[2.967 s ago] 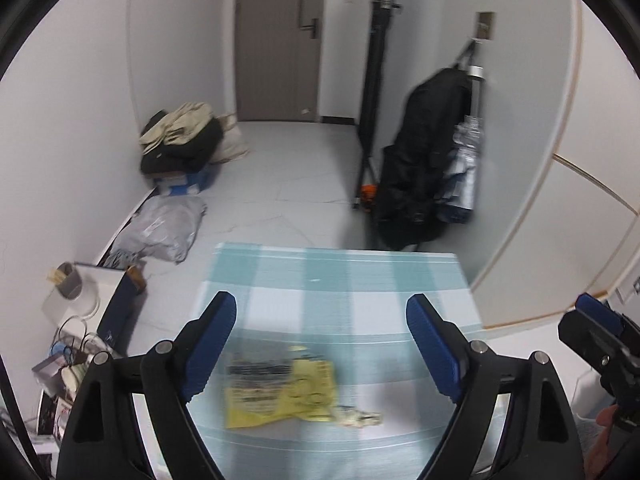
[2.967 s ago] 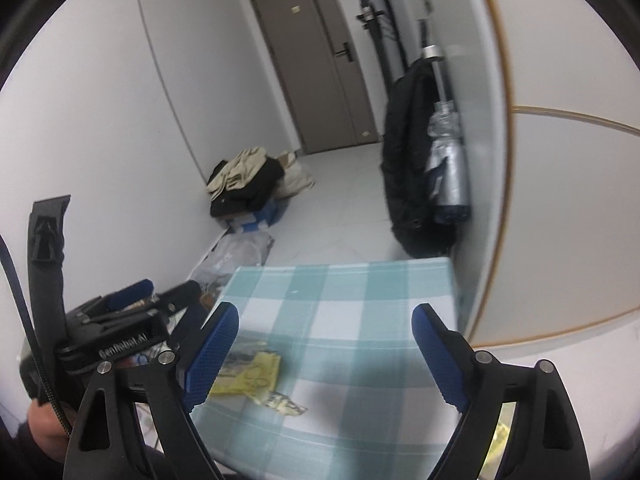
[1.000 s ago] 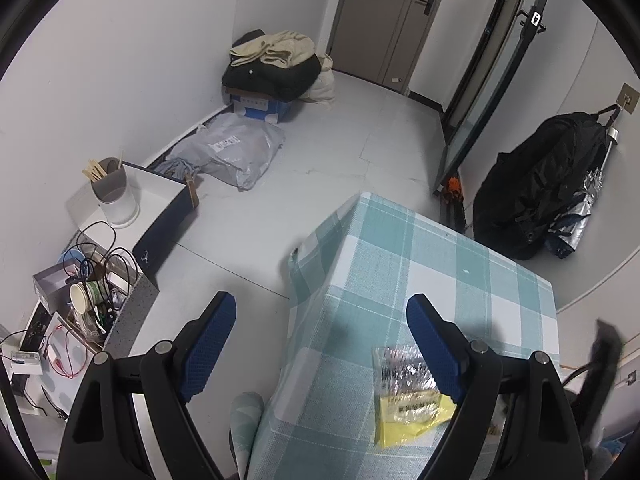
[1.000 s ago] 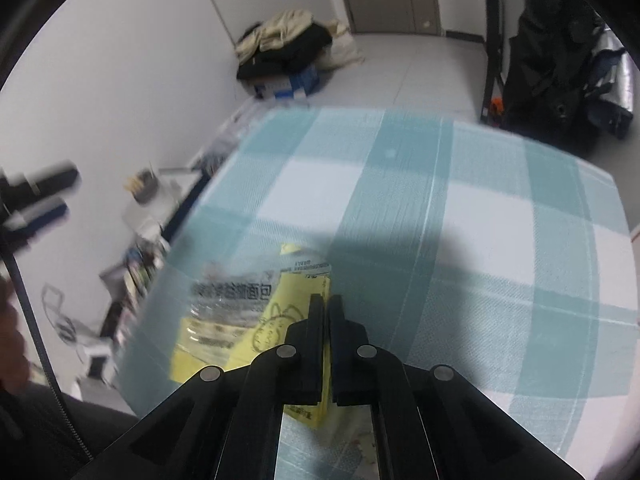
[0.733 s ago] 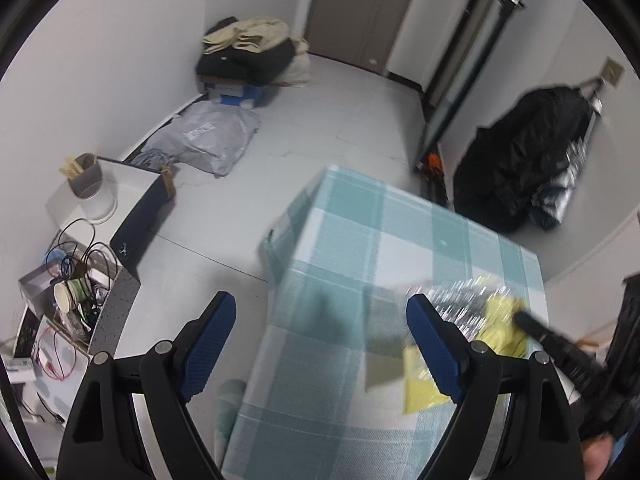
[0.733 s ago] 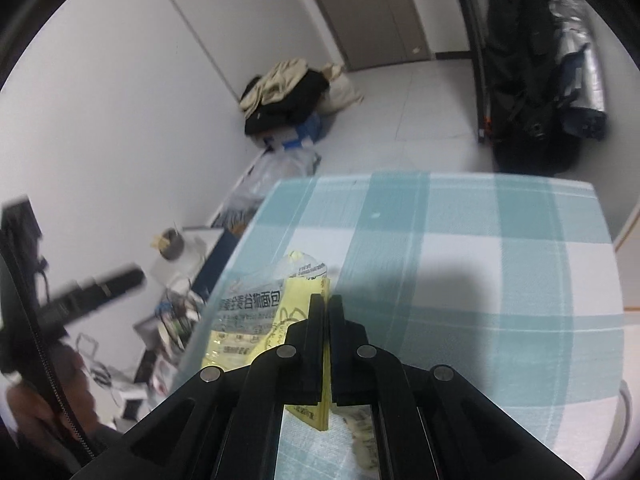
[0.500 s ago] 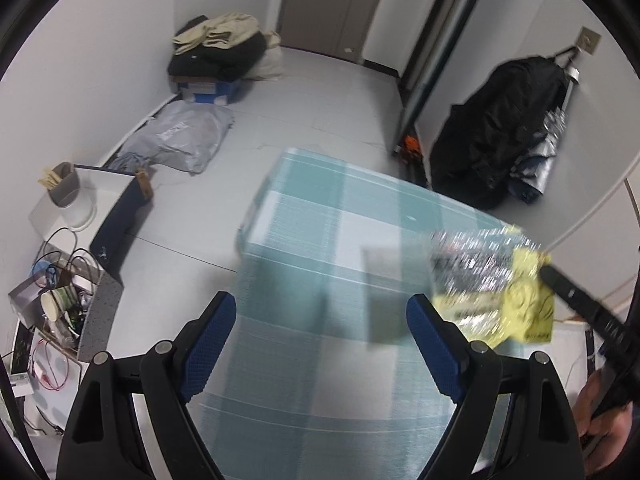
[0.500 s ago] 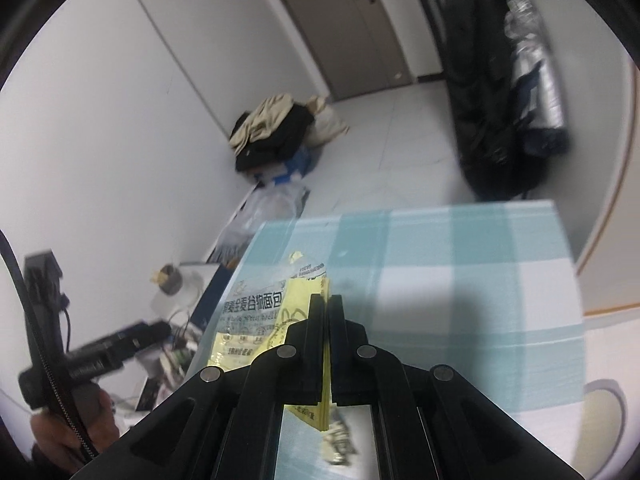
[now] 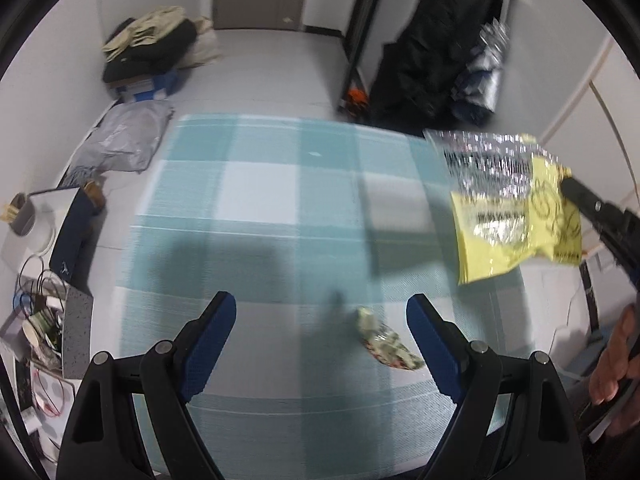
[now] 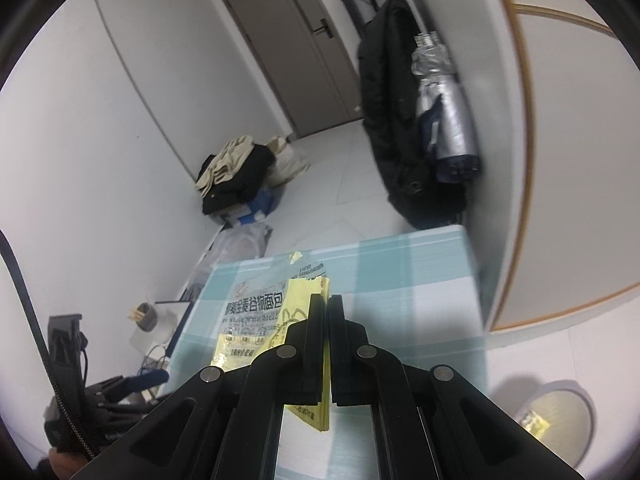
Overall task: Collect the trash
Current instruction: 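Grasp the small crumpled wrapper with the left tool while the right tool lifts the bag, then carry the crumpled wrapper and printed bag to the white bin with both tools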
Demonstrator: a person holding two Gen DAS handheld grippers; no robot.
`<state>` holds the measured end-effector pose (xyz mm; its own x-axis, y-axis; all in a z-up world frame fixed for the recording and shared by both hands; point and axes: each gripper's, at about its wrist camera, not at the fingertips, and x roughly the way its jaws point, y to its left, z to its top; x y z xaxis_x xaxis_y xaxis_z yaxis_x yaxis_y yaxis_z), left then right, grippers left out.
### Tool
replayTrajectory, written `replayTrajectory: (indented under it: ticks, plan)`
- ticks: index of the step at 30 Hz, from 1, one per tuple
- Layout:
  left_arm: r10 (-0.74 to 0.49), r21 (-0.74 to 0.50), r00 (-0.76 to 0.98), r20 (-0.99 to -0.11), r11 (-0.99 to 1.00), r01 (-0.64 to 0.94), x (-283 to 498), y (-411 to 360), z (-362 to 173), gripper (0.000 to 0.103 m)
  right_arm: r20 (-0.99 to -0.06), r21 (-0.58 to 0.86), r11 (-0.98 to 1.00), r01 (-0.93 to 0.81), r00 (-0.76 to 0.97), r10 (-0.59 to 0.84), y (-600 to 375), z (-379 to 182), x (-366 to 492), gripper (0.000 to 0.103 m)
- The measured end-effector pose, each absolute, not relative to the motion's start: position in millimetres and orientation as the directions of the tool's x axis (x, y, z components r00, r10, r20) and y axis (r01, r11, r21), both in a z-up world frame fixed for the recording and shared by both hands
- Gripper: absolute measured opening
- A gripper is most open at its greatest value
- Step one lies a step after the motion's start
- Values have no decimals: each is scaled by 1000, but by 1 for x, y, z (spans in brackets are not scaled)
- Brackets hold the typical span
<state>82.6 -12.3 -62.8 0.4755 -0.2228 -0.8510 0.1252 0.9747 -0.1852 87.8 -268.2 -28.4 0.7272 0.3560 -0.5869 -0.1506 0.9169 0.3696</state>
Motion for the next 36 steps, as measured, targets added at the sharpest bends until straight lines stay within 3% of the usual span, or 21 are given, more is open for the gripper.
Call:
replayTrajectory:
  ticks: [15, 17, 21, 25, 26, 31, 36]
  plan:
    - [-215, -149, 402, -890, 971, 189, 76, -46, -92, 84, -583, 375, 920, -116, 742, 331, -308, -29, 81, 2]
    - [-228, -160, 394, -890, 967, 198, 77, -48, -93, 74, -586, 377, 919, -116, 738, 334, -309, -30, 81, 2]
    - [-236, -166, 384, -893, 964, 207, 78, -52, -96, 68, -603, 357, 927, -111, 731, 320, -307, -33, 82, 2]
    - [-216, -146, 367, -905, 967, 209, 81, -54, -104, 33, -605, 321, 941, -111, 740, 294, -303, -31, 80, 2]
    - [-223, -153, 358, -907, 965, 212, 82, -55, -107, 28, -605, 309, 944, -114, 742, 288, -301, -30, 80, 2]
    - [-233, -150, 370, -900, 959, 240, 79, -62, -105, 17, -608, 266, 955, -134, 745, 273, -293, -28, 79, 2]
    - [-212, -115, 378, -901, 958, 262, 76, -71, -104, 15, -611, 261, 955, -143, 741, 278, -291, -29, 79, 2]
